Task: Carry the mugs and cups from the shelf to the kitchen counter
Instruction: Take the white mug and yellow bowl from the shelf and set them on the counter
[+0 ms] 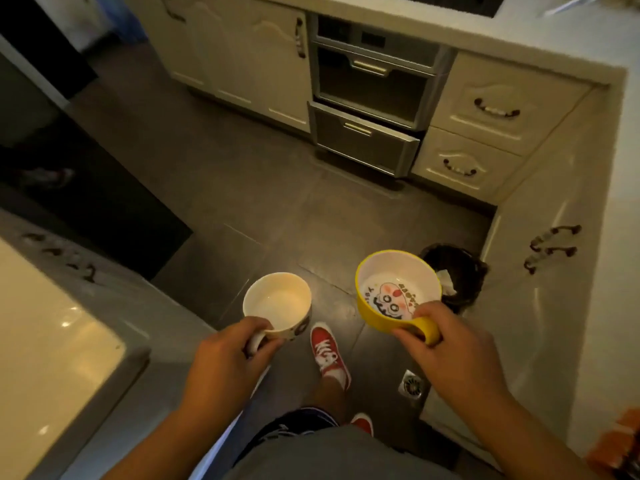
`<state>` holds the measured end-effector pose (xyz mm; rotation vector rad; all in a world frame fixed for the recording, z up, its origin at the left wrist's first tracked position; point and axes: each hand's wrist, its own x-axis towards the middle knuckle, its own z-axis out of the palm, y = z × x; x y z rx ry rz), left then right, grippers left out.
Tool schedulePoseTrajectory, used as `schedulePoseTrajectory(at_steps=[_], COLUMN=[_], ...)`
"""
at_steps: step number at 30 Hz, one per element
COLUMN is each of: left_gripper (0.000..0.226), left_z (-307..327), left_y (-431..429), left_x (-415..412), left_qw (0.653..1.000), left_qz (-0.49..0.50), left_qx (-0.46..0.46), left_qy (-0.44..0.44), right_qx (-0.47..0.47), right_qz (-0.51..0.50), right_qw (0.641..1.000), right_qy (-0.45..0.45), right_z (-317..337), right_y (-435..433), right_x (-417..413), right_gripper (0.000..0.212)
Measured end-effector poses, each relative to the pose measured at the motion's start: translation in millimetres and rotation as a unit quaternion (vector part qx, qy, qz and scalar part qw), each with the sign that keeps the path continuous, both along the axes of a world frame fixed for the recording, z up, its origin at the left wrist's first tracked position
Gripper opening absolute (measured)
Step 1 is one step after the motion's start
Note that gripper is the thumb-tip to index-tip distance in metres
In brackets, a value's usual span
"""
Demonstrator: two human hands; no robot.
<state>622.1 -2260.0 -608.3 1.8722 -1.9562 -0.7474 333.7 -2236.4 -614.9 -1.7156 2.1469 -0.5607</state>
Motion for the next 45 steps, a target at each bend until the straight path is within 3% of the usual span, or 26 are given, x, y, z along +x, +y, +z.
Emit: schedulePoseTrajectory(at_steps=[9, 16, 22, 28, 36, 45], left_gripper=[0.021, 0.02, 0.022, 0.025, 0.022, 0.02], left_z=[-25.1, -21.6, -28.2, -20.6, -2.4, -22.4], left_y=[-157.1, -279.5, -392.6, -491.1, -545.2, -617.7], left_x=[-12.4, -41.7, -62.3, -59.8, -11.4, 96.6], left_qw=[0.994, 0.994, 0.997, 0.994, 0.965, 0.926], left_qz=[0.101, 0.071, 0.061, 0.109, 0.259, 0.376], left_qx=[0.011, 0.028, 0.019, 0.032, 0.039, 0.04], left_qy=[0.05, 0.072, 0.048, 0.006, -0.006, 0.023], right_qx=[0.021, 0.076, 0.107, 0.082, -0.007, -0.068], right_qz=[0.06, 0.014, 0.015, 0.11, 0.302, 0.416], right_qw=[0.996, 0.994, 0.991, 0.987, 0.951, 0.906], right_qy=[0.062, 0.072, 0.081, 0.086, 0.062, 0.048], right_z=[3.6, 10.9, 0.9, -6.4, -0.7, -15.4], right_y=[-177.8, -263.3, -366.3, -515.8, -698.8, -836.8], right_x=[-15.7, -59.8, -86.7, -87.0, 2.3, 149.7], right_gripper=[0.034, 0.034, 0.034, 0.034, 0.034, 0.034])
